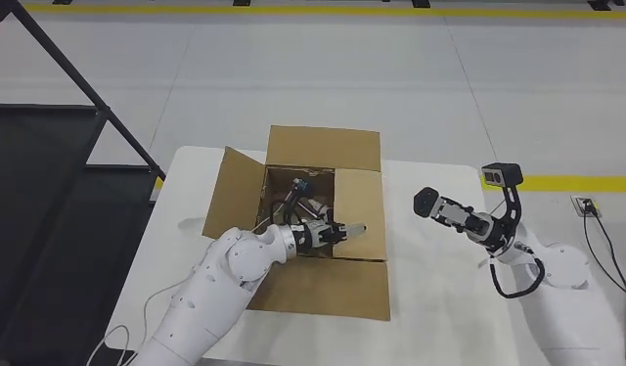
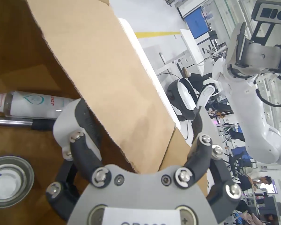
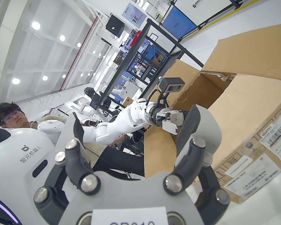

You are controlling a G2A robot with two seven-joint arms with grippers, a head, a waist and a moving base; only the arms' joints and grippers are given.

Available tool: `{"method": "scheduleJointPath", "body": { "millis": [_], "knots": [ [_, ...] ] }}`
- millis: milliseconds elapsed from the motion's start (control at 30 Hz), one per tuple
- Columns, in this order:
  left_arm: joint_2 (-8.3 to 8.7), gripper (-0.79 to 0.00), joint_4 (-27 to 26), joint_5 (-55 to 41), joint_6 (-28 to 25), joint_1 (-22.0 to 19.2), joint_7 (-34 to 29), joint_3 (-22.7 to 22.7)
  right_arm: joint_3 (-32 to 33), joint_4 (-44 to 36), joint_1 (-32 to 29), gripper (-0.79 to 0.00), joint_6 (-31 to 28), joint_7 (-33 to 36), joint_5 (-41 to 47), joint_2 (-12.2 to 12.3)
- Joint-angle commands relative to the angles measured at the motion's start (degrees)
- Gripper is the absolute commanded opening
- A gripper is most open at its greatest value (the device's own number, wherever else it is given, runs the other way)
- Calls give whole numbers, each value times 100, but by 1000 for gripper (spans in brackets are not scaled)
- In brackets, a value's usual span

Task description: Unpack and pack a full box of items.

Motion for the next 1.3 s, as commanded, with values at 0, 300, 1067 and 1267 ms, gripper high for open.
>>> {"method": "scheduleJointPath", "body": {
  "millis": [0, 300, 1067, 1267],
  "knots": [
    [-28, 0, 89, -137, -115, -65, -72, 21, -54, 46, 17, 0, -26, -26, 64, 42],
    [-80, 0, 42, -265, -295, -228, -121, -18, -200, 183, 98, 0, -102, -102, 334, 211],
    [-519, 0, -196, 711, -210, -554, 1178, 780, 308, 145, -476, 0, -791, -791, 1307, 633],
    [-747, 0, 124, 876, -243, -759, 1361, 1153, 592, 101, -776, 0, -1015, -1014, 1575, 713]
  ]
}}
